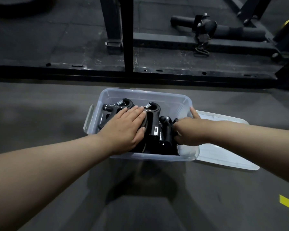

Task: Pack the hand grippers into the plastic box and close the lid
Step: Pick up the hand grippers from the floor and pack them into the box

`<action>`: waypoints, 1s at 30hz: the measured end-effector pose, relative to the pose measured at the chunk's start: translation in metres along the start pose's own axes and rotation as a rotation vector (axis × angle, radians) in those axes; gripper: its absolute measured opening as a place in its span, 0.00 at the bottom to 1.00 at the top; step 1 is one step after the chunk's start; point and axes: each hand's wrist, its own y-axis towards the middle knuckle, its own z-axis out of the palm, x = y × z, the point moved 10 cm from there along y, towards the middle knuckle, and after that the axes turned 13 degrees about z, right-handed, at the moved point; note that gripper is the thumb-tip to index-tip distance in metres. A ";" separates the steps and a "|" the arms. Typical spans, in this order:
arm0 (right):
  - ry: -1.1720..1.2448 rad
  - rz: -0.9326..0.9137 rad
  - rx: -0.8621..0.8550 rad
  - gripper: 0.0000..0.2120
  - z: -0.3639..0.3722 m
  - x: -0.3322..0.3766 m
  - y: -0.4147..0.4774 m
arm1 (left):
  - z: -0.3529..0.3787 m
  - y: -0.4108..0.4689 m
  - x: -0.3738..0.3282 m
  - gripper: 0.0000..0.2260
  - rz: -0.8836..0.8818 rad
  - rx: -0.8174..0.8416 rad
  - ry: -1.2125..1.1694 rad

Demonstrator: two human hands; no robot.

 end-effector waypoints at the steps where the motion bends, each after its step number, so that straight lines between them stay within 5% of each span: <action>1: 0.027 0.012 -0.059 0.09 -0.002 0.000 0.000 | -0.001 -0.004 0.003 0.32 -0.016 -0.007 0.010; 7: 0.195 0.030 -0.452 0.23 0.000 0.003 -0.025 | -0.009 -0.045 0.038 0.30 -0.292 -0.083 0.045; 10: 0.386 0.007 -0.534 0.18 -0.007 -0.004 -0.024 | -0.006 -0.066 0.058 0.34 -0.450 -0.094 -0.012; 23: 0.422 -0.038 -0.457 0.19 -0.027 -0.013 0.004 | 0.000 -0.069 0.053 0.37 -0.507 -0.151 -0.064; 30: 0.559 0.011 -0.548 0.20 -0.020 -0.019 0.000 | 0.002 -0.061 0.068 0.34 -0.468 -0.160 -0.071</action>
